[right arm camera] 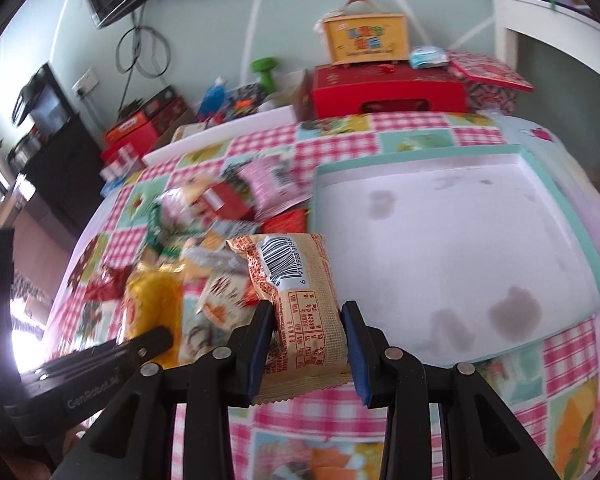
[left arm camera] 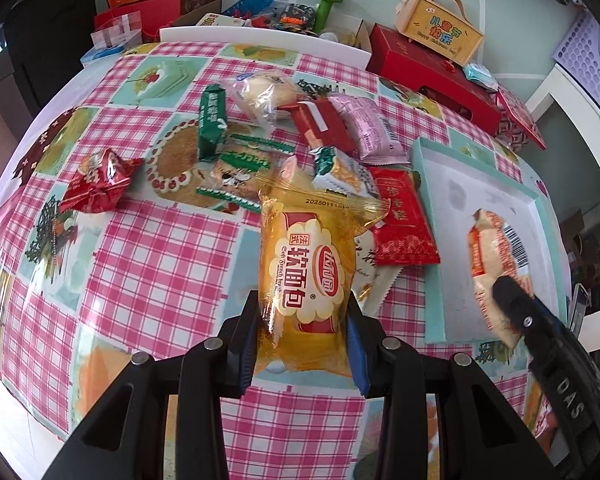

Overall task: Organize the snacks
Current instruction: 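Carry both packs over the white tray and open both grippers to drop them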

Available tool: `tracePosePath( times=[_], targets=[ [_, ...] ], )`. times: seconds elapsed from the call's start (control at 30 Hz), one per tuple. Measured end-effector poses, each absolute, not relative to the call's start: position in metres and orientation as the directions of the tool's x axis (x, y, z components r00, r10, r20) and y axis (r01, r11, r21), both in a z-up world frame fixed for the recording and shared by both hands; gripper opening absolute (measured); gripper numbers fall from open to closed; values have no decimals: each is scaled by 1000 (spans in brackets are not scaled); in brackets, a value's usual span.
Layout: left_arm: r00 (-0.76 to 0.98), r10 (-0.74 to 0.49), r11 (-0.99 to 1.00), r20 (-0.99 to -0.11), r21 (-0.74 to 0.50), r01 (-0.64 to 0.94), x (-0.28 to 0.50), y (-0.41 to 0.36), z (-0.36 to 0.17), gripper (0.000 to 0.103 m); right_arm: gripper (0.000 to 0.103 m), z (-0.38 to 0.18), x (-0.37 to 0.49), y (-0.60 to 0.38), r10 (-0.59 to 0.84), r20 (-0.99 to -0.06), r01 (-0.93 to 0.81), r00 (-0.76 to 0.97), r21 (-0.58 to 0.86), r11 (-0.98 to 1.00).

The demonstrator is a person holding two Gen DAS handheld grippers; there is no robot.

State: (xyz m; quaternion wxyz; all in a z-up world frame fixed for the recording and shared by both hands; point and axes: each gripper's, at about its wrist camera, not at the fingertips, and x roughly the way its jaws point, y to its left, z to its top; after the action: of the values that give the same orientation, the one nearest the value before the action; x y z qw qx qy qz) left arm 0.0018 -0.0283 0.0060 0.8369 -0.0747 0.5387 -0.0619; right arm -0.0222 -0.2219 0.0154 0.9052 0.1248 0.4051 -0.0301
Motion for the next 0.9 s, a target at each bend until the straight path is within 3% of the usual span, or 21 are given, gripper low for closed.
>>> tracePosePath(
  times=[0.3,0.43,0.73,0.8,0.87,0.9],
  targets=[
    [418,-280,956,-864,-212,201,25,-103,31,39,37,10,-18,-303,-175,-742,425,647,160,891],
    [382,-314,937,-870,-217,275,38,-139,27,39,36,14,-15,-321,-194,-719,449,668,181,875],
    [336,-324,924,-884,-220,314,61,-176,9,40,36,-1,-9,-331,-233,-773,506,590,129,853],
    [336,-339,918,-879,-232,320,60,-175,8,49,37,-4,-9,-331,-237,-784,512,574,117,851],
    [332,-356,913,-873,-250,323,58,-174,7,69,37,-5,-11,-331,-255,-791,523,557,95,847],
    [331,-362,912,-871,-257,320,58,-173,7,70,37,-4,-12,-331,-266,-790,529,553,87,844]
  ],
)
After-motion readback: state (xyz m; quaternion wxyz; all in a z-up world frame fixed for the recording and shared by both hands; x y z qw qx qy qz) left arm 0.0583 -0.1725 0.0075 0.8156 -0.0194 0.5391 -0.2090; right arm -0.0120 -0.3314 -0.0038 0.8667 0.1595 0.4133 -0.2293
